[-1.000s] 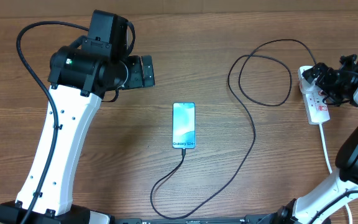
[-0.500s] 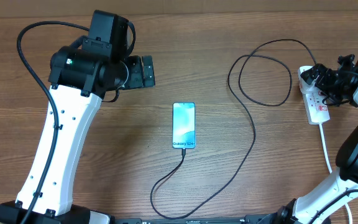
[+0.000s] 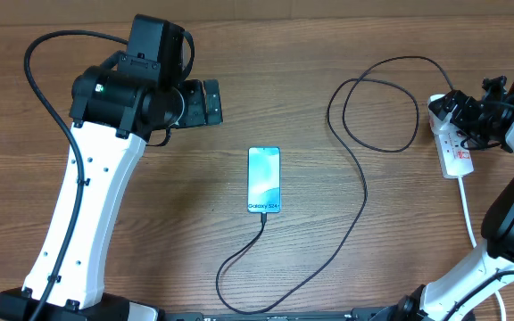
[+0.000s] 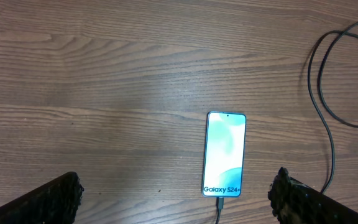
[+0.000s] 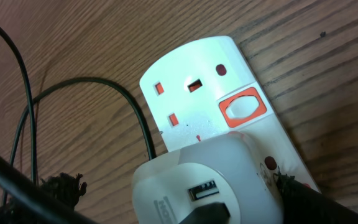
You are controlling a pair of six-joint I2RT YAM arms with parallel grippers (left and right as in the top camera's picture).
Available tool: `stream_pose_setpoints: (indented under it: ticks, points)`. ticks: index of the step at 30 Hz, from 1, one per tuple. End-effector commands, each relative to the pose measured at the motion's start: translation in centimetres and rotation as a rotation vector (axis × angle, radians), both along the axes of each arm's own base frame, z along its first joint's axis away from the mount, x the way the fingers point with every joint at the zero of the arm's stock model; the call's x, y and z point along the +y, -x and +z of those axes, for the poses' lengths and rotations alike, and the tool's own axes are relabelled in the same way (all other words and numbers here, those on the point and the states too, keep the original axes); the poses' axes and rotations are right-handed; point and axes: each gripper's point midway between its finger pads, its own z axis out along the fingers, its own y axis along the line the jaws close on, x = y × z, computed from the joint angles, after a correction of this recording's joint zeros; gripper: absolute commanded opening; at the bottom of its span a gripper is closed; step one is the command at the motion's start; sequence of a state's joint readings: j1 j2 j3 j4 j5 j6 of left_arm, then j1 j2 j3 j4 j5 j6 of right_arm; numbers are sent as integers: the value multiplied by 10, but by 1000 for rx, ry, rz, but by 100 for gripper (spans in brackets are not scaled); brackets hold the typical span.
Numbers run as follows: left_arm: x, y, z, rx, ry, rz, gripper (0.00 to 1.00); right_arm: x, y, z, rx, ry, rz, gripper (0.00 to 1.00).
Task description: Plug charger to phone and switch on socket
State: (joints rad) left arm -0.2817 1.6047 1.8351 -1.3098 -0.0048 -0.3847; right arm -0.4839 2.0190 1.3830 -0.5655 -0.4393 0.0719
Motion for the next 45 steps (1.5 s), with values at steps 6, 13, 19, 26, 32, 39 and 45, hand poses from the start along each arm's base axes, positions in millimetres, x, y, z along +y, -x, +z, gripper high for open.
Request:
stream_pose_setpoints:
  ticks: [6,13,19,26,32,39,45]
  points:
    - [-1,-2,1,-10,-19,-16,100,42,11,-38,89,-158,47,100]
    - [-1,-2,1,-10,-19,-16,100,37,8,-38,81,-137,39,100]
    - [-1,-2,1,-10,-19,-16,100,18,-5,-21,30,-108,15,100]
    - [-1,-2,1,-10,-19,-16,100,-15,-21,8,-2,-34,-33,100]
    - [-1,-2,1,-10,-19,-16,100,-21,-23,17,-1,-10,-40,100]
    - [-1,-2,1,-10,-19,-16,100,-32,-3,3,117,57,-88,100]
    - [-1,-2,1,-10,-19,-16,100,-28,-1,1,130,49,-82,100]
